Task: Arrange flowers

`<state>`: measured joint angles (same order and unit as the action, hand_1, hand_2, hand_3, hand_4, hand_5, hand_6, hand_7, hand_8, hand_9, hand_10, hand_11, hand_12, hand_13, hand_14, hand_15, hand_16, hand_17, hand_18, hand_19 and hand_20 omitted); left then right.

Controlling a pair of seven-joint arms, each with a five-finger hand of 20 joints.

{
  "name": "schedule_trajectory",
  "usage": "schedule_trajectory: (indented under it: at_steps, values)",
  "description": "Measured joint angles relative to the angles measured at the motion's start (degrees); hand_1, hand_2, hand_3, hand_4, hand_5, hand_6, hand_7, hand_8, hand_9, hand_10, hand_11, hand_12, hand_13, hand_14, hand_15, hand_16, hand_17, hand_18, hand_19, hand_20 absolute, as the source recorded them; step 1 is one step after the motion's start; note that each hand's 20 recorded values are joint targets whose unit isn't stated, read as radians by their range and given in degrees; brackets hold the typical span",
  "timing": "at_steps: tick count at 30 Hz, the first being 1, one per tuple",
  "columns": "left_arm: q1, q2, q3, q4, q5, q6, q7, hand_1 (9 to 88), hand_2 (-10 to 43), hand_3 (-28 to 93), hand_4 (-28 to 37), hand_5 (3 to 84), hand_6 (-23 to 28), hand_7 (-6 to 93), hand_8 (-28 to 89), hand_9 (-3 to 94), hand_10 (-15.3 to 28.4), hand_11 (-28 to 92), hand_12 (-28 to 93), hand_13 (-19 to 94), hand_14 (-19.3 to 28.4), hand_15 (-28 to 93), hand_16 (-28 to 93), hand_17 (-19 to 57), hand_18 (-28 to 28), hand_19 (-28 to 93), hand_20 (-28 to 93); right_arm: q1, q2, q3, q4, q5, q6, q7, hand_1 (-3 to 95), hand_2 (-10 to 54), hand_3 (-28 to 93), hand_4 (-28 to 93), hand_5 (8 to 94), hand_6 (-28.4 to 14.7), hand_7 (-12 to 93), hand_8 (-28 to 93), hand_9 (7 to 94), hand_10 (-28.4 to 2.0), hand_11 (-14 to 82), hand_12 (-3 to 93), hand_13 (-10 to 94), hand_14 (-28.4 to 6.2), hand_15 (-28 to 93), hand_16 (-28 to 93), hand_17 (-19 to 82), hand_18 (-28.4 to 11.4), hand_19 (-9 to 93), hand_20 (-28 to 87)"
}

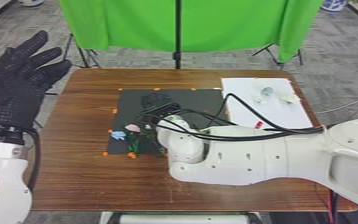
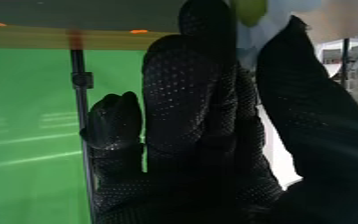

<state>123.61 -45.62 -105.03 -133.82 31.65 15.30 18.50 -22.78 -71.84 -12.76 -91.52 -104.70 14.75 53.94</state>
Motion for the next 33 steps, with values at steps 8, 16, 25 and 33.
schedule_trajectory:
  at_steps: [8, 16, 25, 33]
  values:
    - [-0.83, -0.02, 0.27, 0.05, 0.01, 0.00, -0.61, 21.0, 8.0, 77, -28.3, 35.9, 9.7, 11.4, -8, 30.5, 19.0, 25, 10, 25, 27.3, 53, -10, -6.8, 24.1, 63, 7, -0.15, 0.02, 0.30, -0.02, -0.16, -0.67, 0.02, 39.5, -9.5, 72, -28, 64.6, -0.6, 18, -13, 78.0, -10.3, 30.9, 17.4, 77, -4.7, 68, 17, 44, -17.7, 93, 39]
    - [-1.34, -0.35, 0.04, -0.04, 0.23, 0.19, -3.16, 21.0, 7.9, 77, -28.3, 35.9, 9.7, 11.4, -8, 30.5, 18.9, 24, 10, 25, 27.3, 53, -10, -6.8, 24.2, 63, 7, -2.28, 0.63, 4.17, -0.04, -1.71, -1.13, -0.99, 36.5, -9.5, 72, -28, 63.3, -1.1, 18, -12, 75.9, -11.7, 29.3, 16.6, 76, -5.6, 67, 17, 43, -17.8, 93, 38]
    - [5.43, -1.69, -7.62, -3.59, 0.16, 1.43, -2.06, 20.9, 8.0, 77, -28.3, 35.9, 9.7, 11.3, -8, 30.5, 18.9, 25, 10, 25, 27.4, 53, -10, -6.8, 24.2, 63, 7, -0.18, 4.11, 4.77, -3.20, -1.68, 2.98, -2.76, 33.5, -7.7, 78, -28, 60.3, -1.7, 18, -12, 65.7, -14.2, 20.5, 14.5, 68, -8.5, 64, 13, 37, -17.8, 92, 25]
    - [12.96, -2.95, -7.69, -4.38, 0.09, 2.97, -0.05, 20.8, 8.0, 77, -28.3, 35.9, 9.7, 11.4, -8, 30.6, 19.0, 24, 10, 25, 27.4, 53, -10, -6.8, 24.2, 63, 7, -2.21, 11.64, 19.63, -5.02, 6.87, -9.12, -12.99, 33.8, -5.7, 80, -28, 57.6, -1.4, 18, -13, 61.2, -14.5, 18.4, 14.3, 64, -9.6, 63, 12, 33, -17.8, 91, 21]
